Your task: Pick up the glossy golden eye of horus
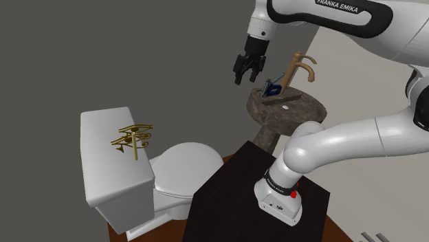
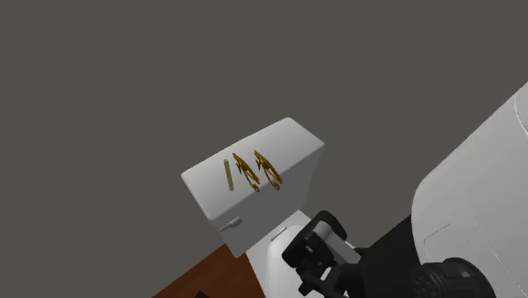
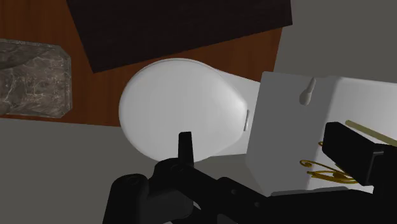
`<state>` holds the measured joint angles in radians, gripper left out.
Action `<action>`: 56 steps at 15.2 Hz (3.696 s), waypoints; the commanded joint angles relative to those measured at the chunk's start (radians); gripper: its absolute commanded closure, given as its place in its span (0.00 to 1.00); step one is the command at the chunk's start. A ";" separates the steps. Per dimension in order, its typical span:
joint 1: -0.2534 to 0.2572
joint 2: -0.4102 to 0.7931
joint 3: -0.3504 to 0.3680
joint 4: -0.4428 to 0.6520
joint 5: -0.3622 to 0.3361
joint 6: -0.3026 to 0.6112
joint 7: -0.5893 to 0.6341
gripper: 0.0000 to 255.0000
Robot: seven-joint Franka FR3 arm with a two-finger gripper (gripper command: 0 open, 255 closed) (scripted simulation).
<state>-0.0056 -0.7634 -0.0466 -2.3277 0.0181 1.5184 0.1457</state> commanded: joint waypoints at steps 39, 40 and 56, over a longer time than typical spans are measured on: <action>0.311 1.211 0.114 0.616 -0.060 0.616 -0.879 0.00; 0.319 1.239 0.122 0.641 -0.068 0.620 -0.895 0.00; 0.336 1.341 0.131 0.662 -0.089 0.701 -0.919 1.00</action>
<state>0.3307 0.5772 0.0841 -1.6653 -0.0705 2.2191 -0.7729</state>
